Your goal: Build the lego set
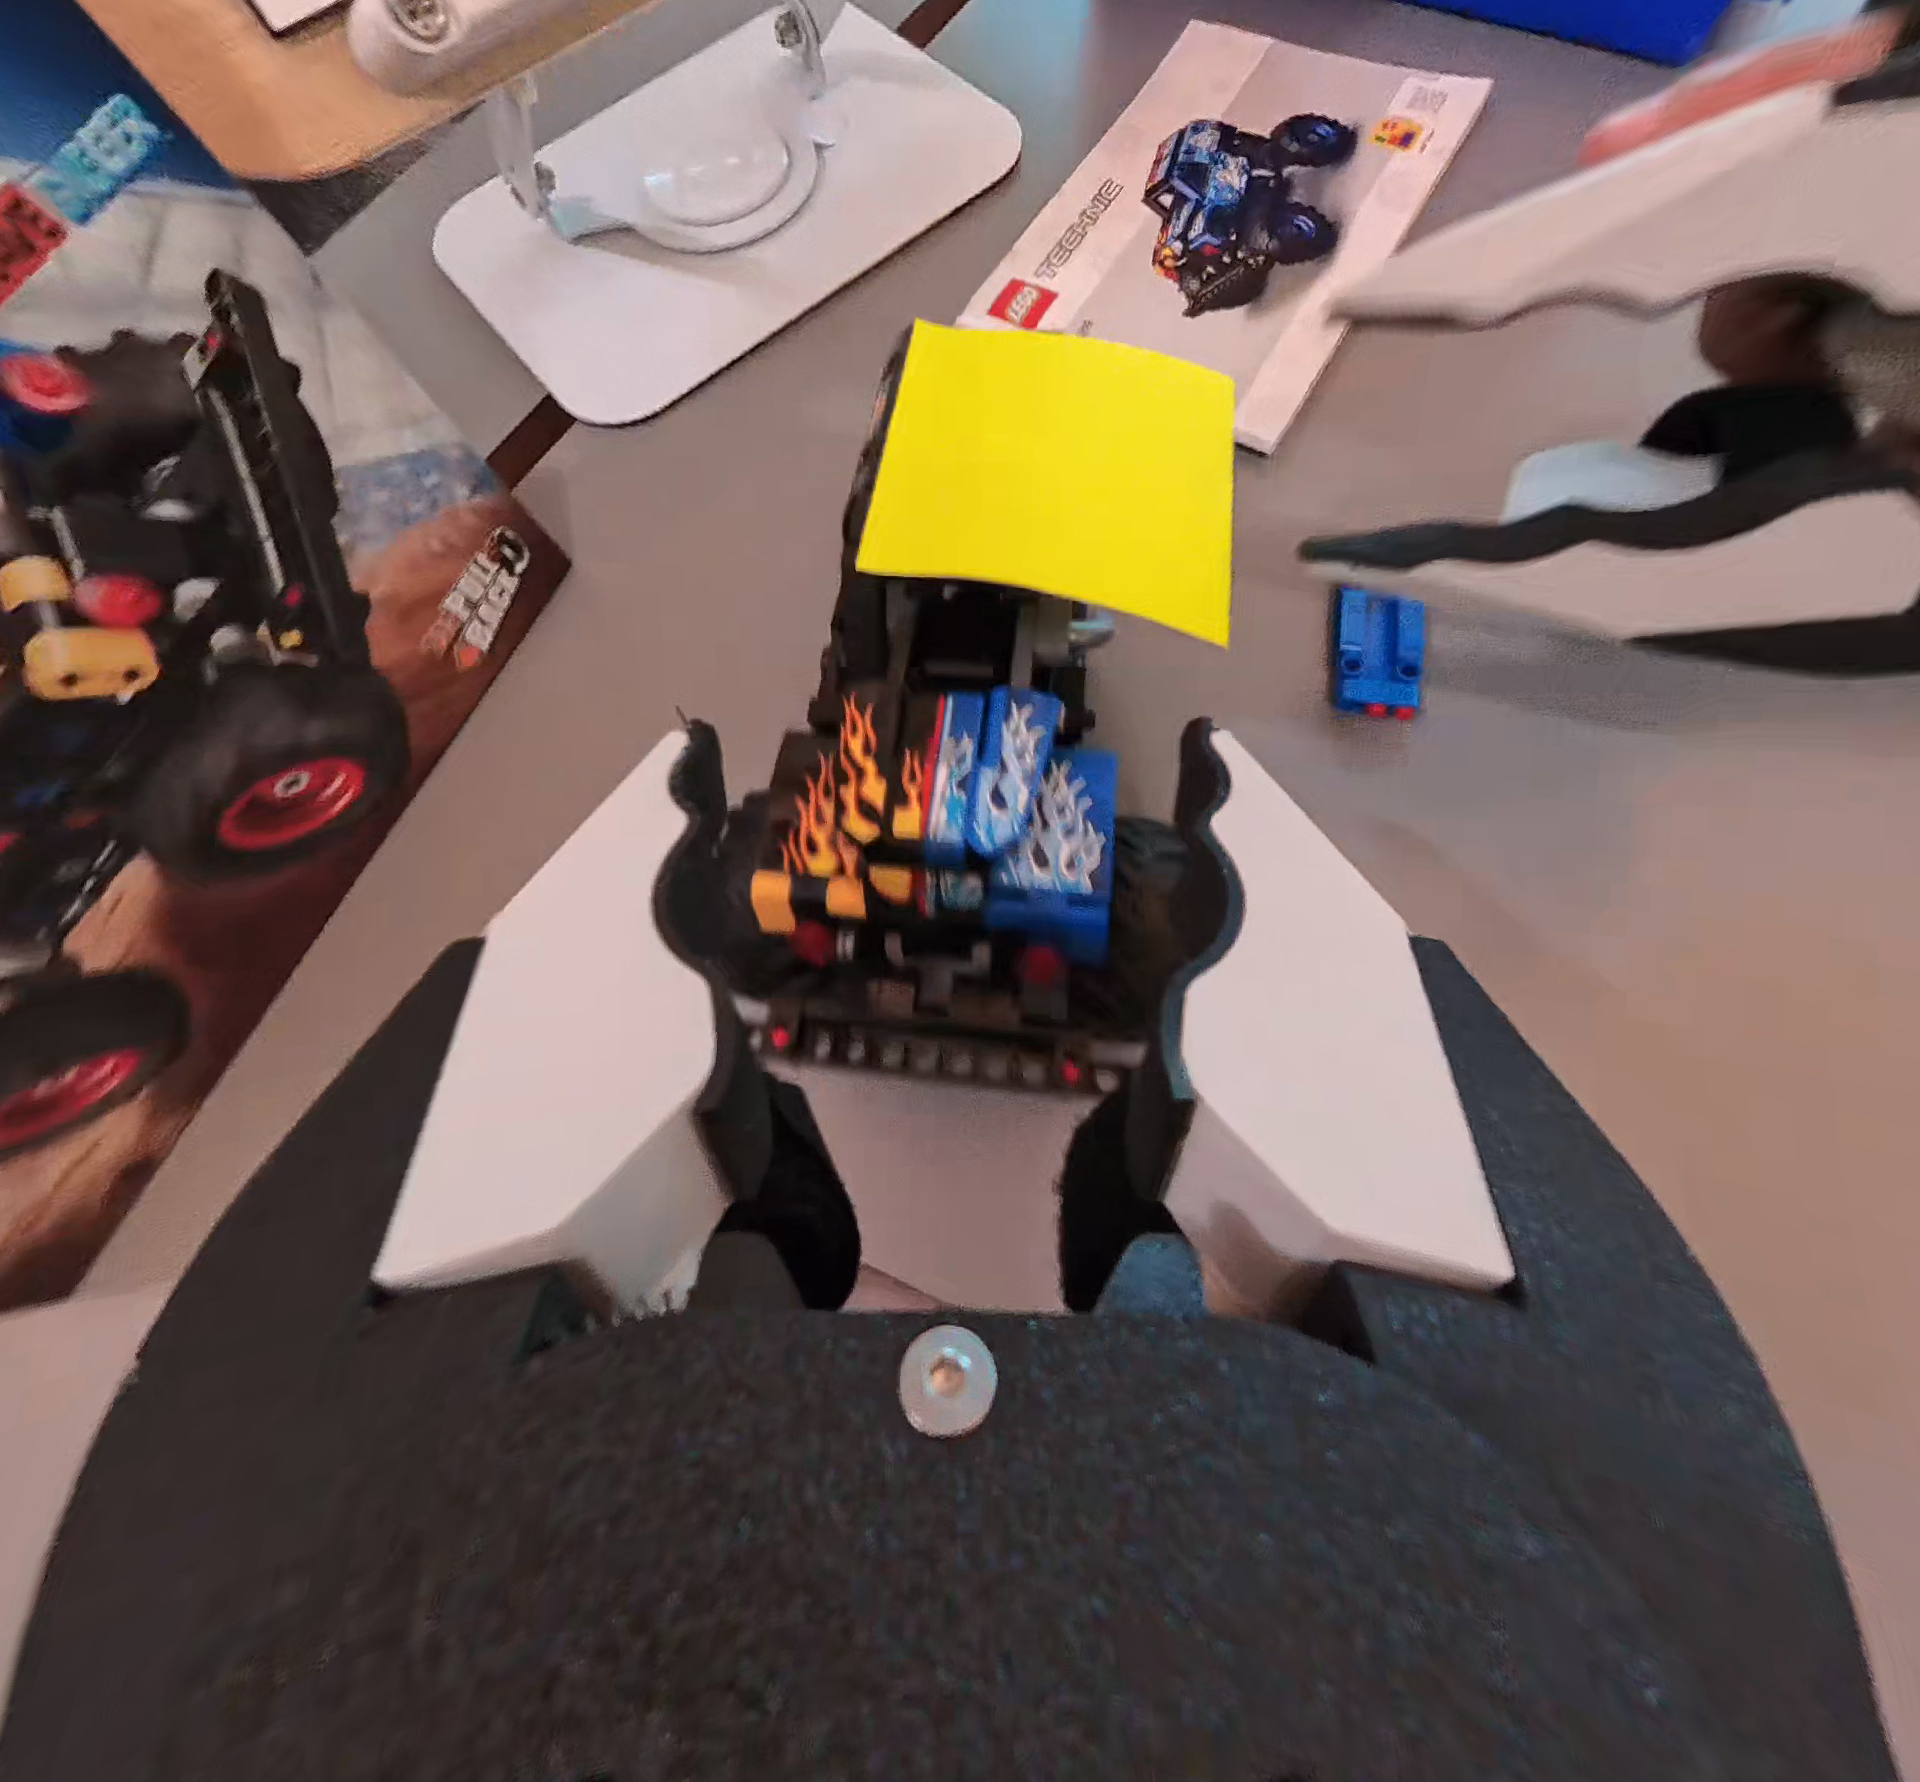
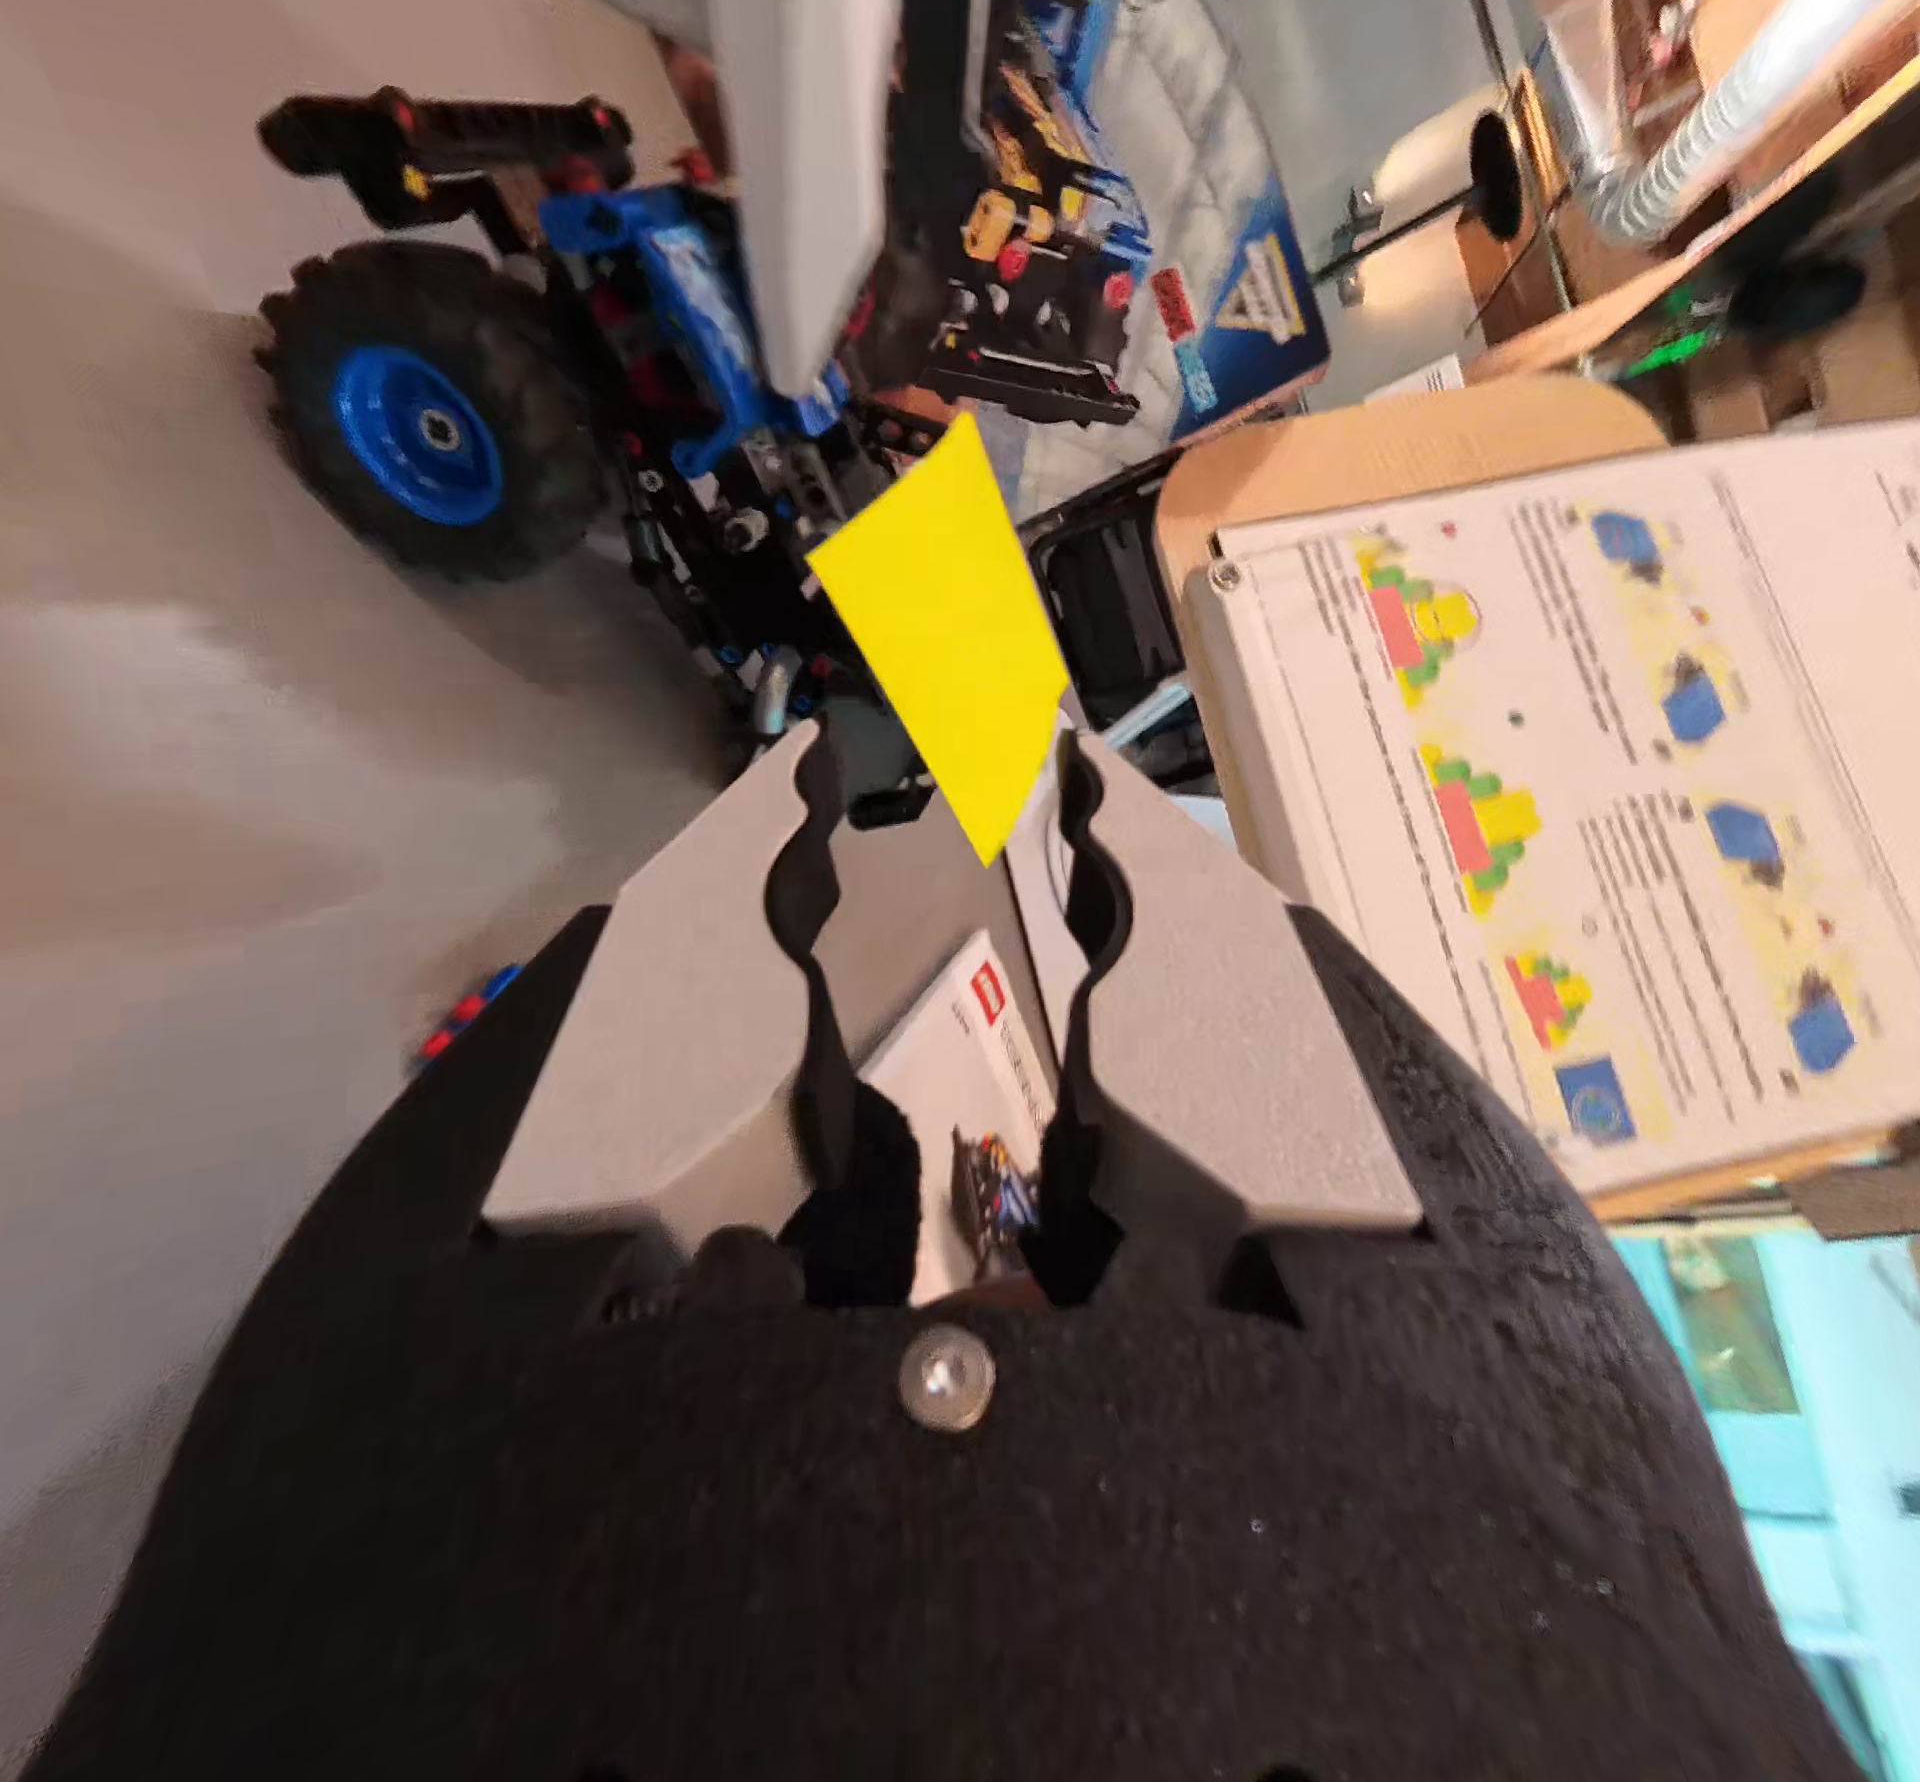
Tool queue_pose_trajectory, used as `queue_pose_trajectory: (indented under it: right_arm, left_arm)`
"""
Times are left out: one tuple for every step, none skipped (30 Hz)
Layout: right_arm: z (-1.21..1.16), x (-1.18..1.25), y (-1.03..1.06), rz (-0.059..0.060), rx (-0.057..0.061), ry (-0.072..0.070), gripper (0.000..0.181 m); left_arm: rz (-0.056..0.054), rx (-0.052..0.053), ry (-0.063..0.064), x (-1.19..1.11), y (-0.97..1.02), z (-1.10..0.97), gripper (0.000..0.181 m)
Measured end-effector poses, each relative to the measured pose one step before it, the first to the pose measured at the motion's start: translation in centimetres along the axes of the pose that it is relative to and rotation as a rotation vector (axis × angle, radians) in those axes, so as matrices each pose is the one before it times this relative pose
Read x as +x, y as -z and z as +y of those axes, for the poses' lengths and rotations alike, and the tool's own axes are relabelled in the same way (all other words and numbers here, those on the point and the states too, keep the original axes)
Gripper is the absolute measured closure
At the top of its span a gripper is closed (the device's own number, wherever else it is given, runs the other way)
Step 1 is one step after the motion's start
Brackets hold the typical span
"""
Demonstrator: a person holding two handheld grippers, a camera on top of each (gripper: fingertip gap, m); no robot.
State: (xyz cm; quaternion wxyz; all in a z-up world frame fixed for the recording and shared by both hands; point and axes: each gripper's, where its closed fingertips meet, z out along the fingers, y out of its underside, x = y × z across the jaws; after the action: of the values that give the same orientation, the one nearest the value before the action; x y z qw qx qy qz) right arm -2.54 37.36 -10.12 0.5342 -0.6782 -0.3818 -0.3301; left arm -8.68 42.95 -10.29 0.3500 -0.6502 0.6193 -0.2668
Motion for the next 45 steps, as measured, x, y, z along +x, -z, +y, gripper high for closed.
queue_pose_trajectory:
  right_arm:
    - [-0.156,-0.414,-0.548,-0.0030,0.0083,0.0279,0.142]
    - [-0.258,-0.216,-0.259,0.0093,0.0152,0.0142,0.147]
    - [-0.278,-0.313,-0.124,-0.0015,0.0152,0.0065,0.151]
    - [-0.102,-0.366,-0.156,-0.0114,-0.0027,0.0172,0.152]
    - [-0.041,0.166,-0.117,0.0155,-0.0079,0.0290,0.154]
    - [-0.176,0.458,0.007,0.0242,0.0065,0.0189,0.157]
    - [-0.238,0.200,0.022,-0.0029,0.0125,-0.0063,0.161]
    - [-0.109,0.041,-0.057,-0.0124,0.0036,-0.0206,0.162]
    - [-0.014,-0.221,-0.080,-0.0206,-0.0006,-0.0010,0.162]
    - [0.067,-0.210,-0.068,-0.0068,-0.0043,0.0200,0.161]
    - [0.131,-0.187,-0.022,0.0018,-0.0066,0.0188,0.159]
    - [0.113,-0.291,0.050,-0.0037,-0.0044,0.0026,0.157]
    - [-0.019,-0.279,0.067,-0.0040,0.0052,-0.0128,0.157]
    - [-0.098,-0.104,0.002,0.0021,0.0063,-0.0075,0.157]
    - [-0.122,0.063,-0.093,0.0069,0.0019,0.0143,0.158]
    - [-0.042,0.183,-0.204,0.0106,-0.0074,0.0225,0.158]
    - [0.067,0.117,-0.283,0.0023,-0.0134,0.0121,0.158]
    - [0.090,-0.066,-0.272,-0.0091,-0.0127,-0.0053,0.158]
    - [0.000,-0.131,-0.122,-0.0087,-0.0011,-0.0093,0.161]
    - [0.012,0.168,0.041,0.0130,0.0017,0.0025,0.175]
    - [-0.022,0.459,0.141,0.0262,0.0035,0.0059,0.179]
    - [-0.053,0.424,0.181,0.0083,0.0036,-0.0046,0.181]
    - [-0.029,0.639,0.197,0.0069,0.0026,-0.0257,0.181]
    - [-0.086,0.775,0.217,0.0018,0.0046,-0.0469,0.181]
    - [-0.162,0.835,0.258,-0.0016,0.0103,-0.0608,0.181]
    - [-0.158,0.892,0.270,-0.0010,0.0115,-0.0628,0.181]
    - [-0.010,0.995,0.234,0.0058,0.0046,-0.0595,0.181]
    - [0.123,0.936,0.229,-0.0003,-0.0023,-0.0476,0.181]
    - [0.303,0.975,0.280,0.0011,-0.0126,-0.0283,0.181]
    - [0.530,1.055,0.352,0.0077,-0.0249,-0.0074,0.181]
    - [0.687,1.382,0.473,0.0310,-0.0278,0.0073,0.181]
    - [0.881,1.273,0.508,0.0224,-0.0293,0.0097,0.181]
    - [1.262,0.951,0.410,-0.0014,-0.0451,0.0023,0.181]
    - [1.526,0.952,0.377,0.0052,-0.0500,0.0106,0.181]
    - [1.652,0.989,0.420,0.0231,-0.0441,0.0393,0.181]
    - [1.814,0.411,0.439,0.0032,-0.0427,0.0510,0.181]
    - [2.048,-0.582,0.466,-0.0456,-0.0516,0.0489,0.181]
    - [2.227,-1.212,0.565,-0.0635,-0.0607,0.0551,0.181]
    - [2.342,-1.401,0.595,-0.0506,-0.0670,0.0657,0.181]
    - [2.473,-1.421,0.513,-0.0326,-0.0833,0.0764,0.181]
    - [2.260,-0.952,0.407,0.0117,-0.0834,0.0646,0.181]
    - [1.603,-1.495,0.347,-0.0226,-0.0554,0.0386,0.181]
    - [0.924,-2.035,0.271,-0.0626,-0.0248,0.0060,0.181]
    - [0.463,-1.879,0.150,-0.0636,-0.0055,-0.0167,0.181]
    - [0.201,-1.276,0.034,-0.0398,0.0098,-0.0345,0.181]
  left_arm:
    - [0.0228,-0.0043,-0.0042,0.070,-0.645,-0.037,0.100]
    - [0.0156,-0.0093,-0.0045,0.148,-0.528,0.213,0.108]
    - [0.0019,-0.0173,-0.0081,0.044,-0.470,0.437,0.117]
    - [-0.0165,-0.0084,-0.0156,-0.160,-0.344,0.345,0.119]
    - [-0.0196,0.0064,-0.0160,-0.243,-0.107,0.057,0.117]
    - [-0.0089,-0.0013,-0.0060,-0.167,0.019,0.038,0.124]
    - [-0.0040,-0.0070,-0.0006,-0.150,0.026,0.054,0.129]
    - [0.0031,-0.0021,-0.0024,-0.025,0.004,-0.010,0.129]
    - [0.0033,0.0031,-0.0008,-0.005,-0.056,-0.039,0.129]
    - [0.0022,0.0049,0.0000,-0.005,-0.052,-0.051,0.129]
    - [0.0029,0.0025,0.0006,-0.028,-0.005,-0.025,0.128]
    - [0.0035,0.0004,0.0037,-0.039,0.027,0.013,0.127]
    - [0.0013,-0.0009,0.0062,-0.113,0.058,0.045,0.126]
    - [0.0046,-0.0019,0.0075,-0.109,0.076,0.075,0.122]
    - [0.0129,-0.0027,0.0092,0.014,0.026,0.089,0.122]
    - [0.0150,-0.0035,0.0109,0.054,-0.050,0.103,0.122]
    - [0.0164,-0.0031,0.0114,0.112,-0.110,0.092,0.122]
    - [0.0150,0.0014,0.0116,0.107,-0.102,0.030,0.123]
    - [0.0069,0.0058,0.0060,0.039,-0.041,-0.024,0.123]
    - [0.0008,0.0038,-0.0002,0.008,-0.002,-0.006,0.123]
    - [-0.0025,0.0011,-0.0005,0.001,0.019,0.018,0.123]
    - [-0.0040,-0.0001,-0.0023,-0.002,0.012,0.007,0.123]
    - [-0.0039,-0.0009,-0.0020,-0.009,0.009,0.012,0.124]
    - [-0.0026,-0.0021,0.0003,-0.023,-0.015,0.004,0.124]
    - [-0.0017,-0.0012,-0.0002,-0.005,-0.005,0.004,0.124]
    - [-0.0014,0.0004,-0.0009,-0.005,-0.016,-0.005,0.124]
    - [-0.0007,0.0009,0.0004,-0.007,-0.013,-0.005,0.124]
    - [-0.0003,0.0012,0.0001,-0.004,-0.007,-0.003,0.124]
    - [0.0001,0.0007,-0.0005,0.009,-0.011,-0.003,0.124]
    - [0.0005,0.0004,-0.0001,-0.004,0.004,0.001,0.124]
    - [0.0006,0.0004,-0.0004,-0.004,-0.010,0.001,0.124]
    - [0.0010,0.0001,-0.0013,0.004,0.007,0.006,0.124]
    - [0.0016,-0.0006,-0.0016,0.000,0.011,0.014,0.124]
    - [0.0015,-0.0004,-0.0012,0.002,0.010,0.013,0.124]
    - [0.0009,-0.0002,-0.0006,-0.002,0.016,0.016,0.124]
    - [0.0008,-0.0015,-0.0005,0.006,0.032,0.026,0.124]
    - [0.0006,-0.0032,-0.0007,0.003,0.044,0.050,0.124]
    - [0.0006,-0.0044,-0.0018,-0.007,0.073,0.058,0.124]
    - [0.0006,-0.0042,-0.0029,-0.014,0.073,0.070,0.124]
    - [0.0014,-0.0026,-0.0022,-0.018,0.053,0.041,0.124]
    - [0.0031,-0.0009,-0.0003,0.000,0.034,0.039,0.124]
    - [0.0047,-0.0004,0.0001,0.006,0.015,0.020,0.124]
    - [0.0051,-0.0011,-0.0008,0.004,0.019,0.016,0.124]
    - [0.0039,-0.0013,-0.0007,0.009,0.021,0.017,0.124]
    - [0.0022,-0.0004,0.0005,0.004,0.001,-0.007,0.124]
